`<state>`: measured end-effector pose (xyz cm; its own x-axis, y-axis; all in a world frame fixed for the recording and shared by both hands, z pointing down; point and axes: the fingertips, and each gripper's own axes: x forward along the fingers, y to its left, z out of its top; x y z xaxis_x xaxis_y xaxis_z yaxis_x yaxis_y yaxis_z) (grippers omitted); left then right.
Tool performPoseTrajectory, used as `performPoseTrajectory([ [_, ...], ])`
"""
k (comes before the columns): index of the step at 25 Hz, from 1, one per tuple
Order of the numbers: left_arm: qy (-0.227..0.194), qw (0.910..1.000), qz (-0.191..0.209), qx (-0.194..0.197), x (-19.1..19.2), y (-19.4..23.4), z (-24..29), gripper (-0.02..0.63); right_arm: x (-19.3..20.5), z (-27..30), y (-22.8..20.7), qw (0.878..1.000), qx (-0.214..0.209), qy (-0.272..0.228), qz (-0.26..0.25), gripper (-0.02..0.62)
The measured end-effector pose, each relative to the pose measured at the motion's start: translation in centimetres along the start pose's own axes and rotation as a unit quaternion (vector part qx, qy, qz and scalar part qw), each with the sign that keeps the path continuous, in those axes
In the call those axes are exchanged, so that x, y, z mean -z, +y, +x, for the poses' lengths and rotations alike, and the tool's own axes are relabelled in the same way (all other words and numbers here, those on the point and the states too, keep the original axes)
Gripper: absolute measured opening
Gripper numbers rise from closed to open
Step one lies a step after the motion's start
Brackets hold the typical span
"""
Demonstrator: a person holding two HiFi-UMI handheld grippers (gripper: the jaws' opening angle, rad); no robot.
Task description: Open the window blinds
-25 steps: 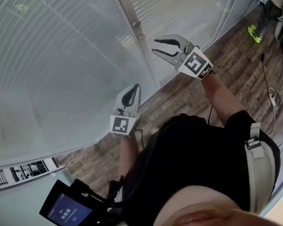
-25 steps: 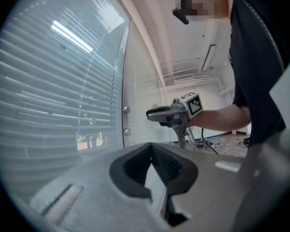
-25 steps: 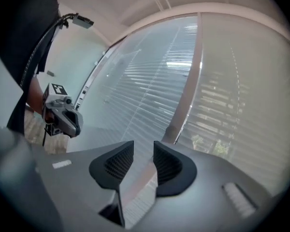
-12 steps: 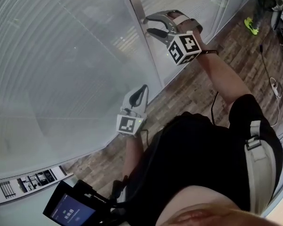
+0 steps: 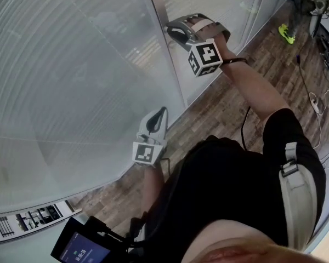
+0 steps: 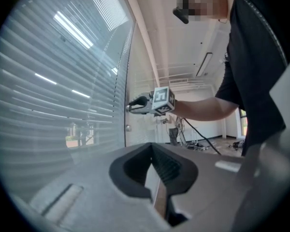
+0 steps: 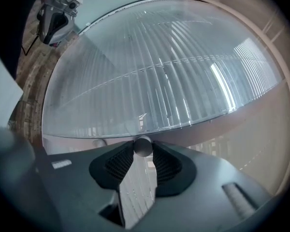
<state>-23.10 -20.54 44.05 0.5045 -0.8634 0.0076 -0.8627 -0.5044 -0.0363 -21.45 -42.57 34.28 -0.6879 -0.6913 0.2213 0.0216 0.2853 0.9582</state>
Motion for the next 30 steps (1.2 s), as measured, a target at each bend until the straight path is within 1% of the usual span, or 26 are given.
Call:
performPoseTrajectory([
  [2, 0.007, 1.0, -0.004, -0.002, 0.3, -0.2, -0.4, 0.003, -0.2, 0.0, 0.2, 1.0, -0.003, 0.002, 0.007, 0.121],
  [5, 0.002, 1.0, -0.002, 0.001, 0.5, -0.7, 0.1, 0.003, 0.2, -0.1, 0.0, 1.0, -0.001, 0.006, 0.015, 0.121],
  [9, 0.004, 1.0, -0.005, -0.004, 0.5, -0.5, -0.1, 0.003, 0.1, 0.1, -0.6, 0.998, 0.002, 0.011, 0.054, 0.123],
  [11, -0.003, 1.0, -0.001, -0.008, 0.9, -0.4, -0.3, 0.003, 0.0, 0.1, -0.8, 0.996, -0.005, 0.013, 0.088, 0.123],
  [13, -0.01, 0.9999, 0.001, -0.01, 1.1, -0.4, -0.4, 0.003, 0.0, 0.1, -0.7, 0.991, -0.011, 0.008, 0.134, 0.123],
  [16, -0.004, 1.0, -0.001, -0.006, 1.1, -0.5, 0.0, 0.003, 0.3, 0.5, -1.0, 0.975, -0.013, -0.003, 0.221, 0.123],
  [18, 0.002, 0.9999, -0.01, -0.001, 0.5, -0.7, 0.4, 0.003, 0.8, 0.6, -1.4, 0.959, -0.008, -0.008, 0.282, 0.123],
  [19, -0.001, 0.9999, -0.012, -0.002, 0.3, -0.6, 0.3, 0.003, 0.8, 0.8, -1.3, 0.949, -0.007, -0.012, 0.314, 0.123],
  [22, -0.014, 0.9998, -0.012, -0.008, 0.0, -0.3, -0.1, 0.003, 0.5, 1.2, -0.9, 0.916, -0.012, -0.029, 0.401, 0.123],
  [25, 0.001, 1.0, -0.006, -0.001, 0.6, -0.5, 0.3, 0.003, 1.2, 1.1, -1.1, 0.88, -0.012, -0.044, 0.473, 0.123],
  [27, -0.006, 1.0, -0.003, -0.006, 1.1, -0.2, 0.0, 0.003, 1.5, 1.0, -1.2, 0.851, -0.012, -0.055, 0.522, 0.123],
  [30, -0.01, 0.9998, -0.007, -0.012, 1.2, 0.1, -0.3, 0.003, 1.7, 1.3, -1.2, 0.796, -0.02, -0.081, 0.599, 0.123],
])
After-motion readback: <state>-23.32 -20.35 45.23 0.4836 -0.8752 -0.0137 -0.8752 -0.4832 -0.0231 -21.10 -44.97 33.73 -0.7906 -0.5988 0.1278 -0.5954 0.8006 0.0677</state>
